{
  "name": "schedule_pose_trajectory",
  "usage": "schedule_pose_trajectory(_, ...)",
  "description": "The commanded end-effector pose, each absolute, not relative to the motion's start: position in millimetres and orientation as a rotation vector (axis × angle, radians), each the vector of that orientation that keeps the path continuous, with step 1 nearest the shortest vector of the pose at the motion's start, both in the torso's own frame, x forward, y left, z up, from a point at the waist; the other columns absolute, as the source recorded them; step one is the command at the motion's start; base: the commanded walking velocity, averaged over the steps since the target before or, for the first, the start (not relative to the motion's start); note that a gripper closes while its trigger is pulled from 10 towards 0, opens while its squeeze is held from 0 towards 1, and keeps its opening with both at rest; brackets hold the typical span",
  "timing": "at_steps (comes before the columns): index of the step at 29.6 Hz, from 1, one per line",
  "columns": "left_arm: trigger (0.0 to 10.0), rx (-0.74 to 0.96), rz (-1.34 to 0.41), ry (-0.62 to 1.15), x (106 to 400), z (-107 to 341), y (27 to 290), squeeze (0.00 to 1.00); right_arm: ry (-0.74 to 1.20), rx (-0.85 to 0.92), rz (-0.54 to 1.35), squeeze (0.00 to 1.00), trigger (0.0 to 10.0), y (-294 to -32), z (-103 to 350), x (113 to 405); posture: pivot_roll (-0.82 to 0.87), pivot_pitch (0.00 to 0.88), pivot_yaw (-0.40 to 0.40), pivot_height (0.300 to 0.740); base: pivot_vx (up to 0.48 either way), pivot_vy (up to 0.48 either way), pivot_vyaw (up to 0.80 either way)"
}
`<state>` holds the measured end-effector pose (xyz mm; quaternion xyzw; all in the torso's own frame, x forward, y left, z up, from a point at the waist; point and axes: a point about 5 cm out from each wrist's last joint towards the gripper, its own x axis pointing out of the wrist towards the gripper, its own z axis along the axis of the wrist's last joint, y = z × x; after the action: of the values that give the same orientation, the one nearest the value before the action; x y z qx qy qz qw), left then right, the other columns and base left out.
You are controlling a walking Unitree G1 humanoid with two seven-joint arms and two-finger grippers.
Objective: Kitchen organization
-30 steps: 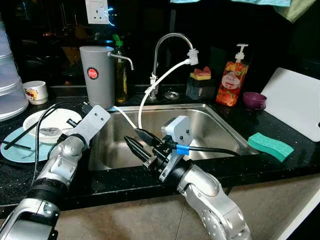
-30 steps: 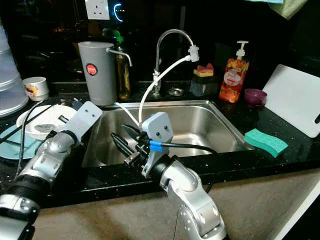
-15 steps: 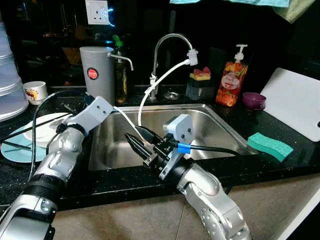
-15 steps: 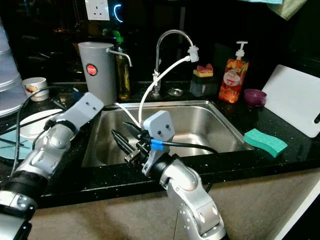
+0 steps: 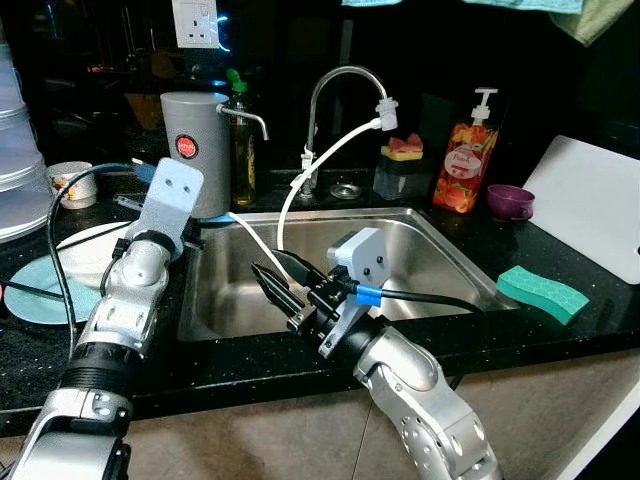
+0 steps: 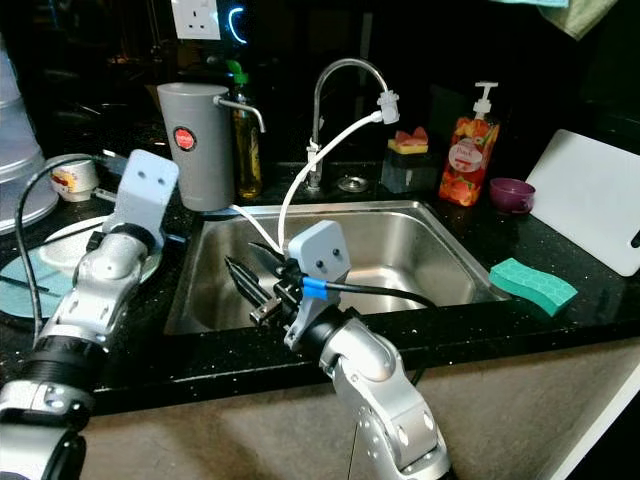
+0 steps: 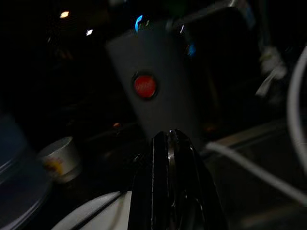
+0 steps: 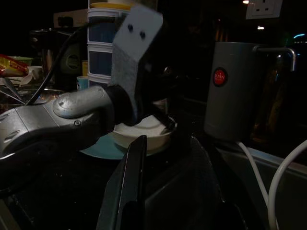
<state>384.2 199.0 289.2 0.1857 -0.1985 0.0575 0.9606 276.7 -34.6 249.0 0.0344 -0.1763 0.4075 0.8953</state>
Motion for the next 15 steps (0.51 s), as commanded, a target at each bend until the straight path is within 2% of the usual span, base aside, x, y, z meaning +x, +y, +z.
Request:
schedule_pose_trajectory(1, 10.0, 0.361, 0.086, -0.485, 380.6, 303.8, 191.1, 0.00, -0.371, 0.065, 0.825, 0.00, 10.0, -36.7, 249.7, 279.2, 0.02, 0.019, -0.051, 0.740, 0.000, 0.000, 0.00)
schedule_pose_trajectory(5, 10.0, 0.459, 0.051, -0.635, 371.1, 322.6, 173.5, 0.00, -0.373, 0.067, 0.823, 0.00, 10.0, -36.6, 249.4, 279.0, 0.02, 0.019, -0.051, 0.740, 0.000, 0.000, 0.00)
schedule_pose_trajectory(9, 10.0, 0.477, 0.047, -0.682, 368.0, 329.2, 165.6, 0.00, -0.374, 0.069, 0.821, 0.00, 10.0, -36.3, 249.7, 279.2, 0.02, 0.019, -0.048, 0.740, 0.000, 0.000, 0.00)
schedule_pose_trajectory(15, 10.0, 0.303, -0.076, -0.684, 365.4, 325.6, 147.4, 0.00, -0.375, 0.070, 0.815, 0.00, 10.0, -36.6, 249.7, 279.4, 0.02, 0.018, -0.046, 0.740, 0.000, 0.000, 0.00)
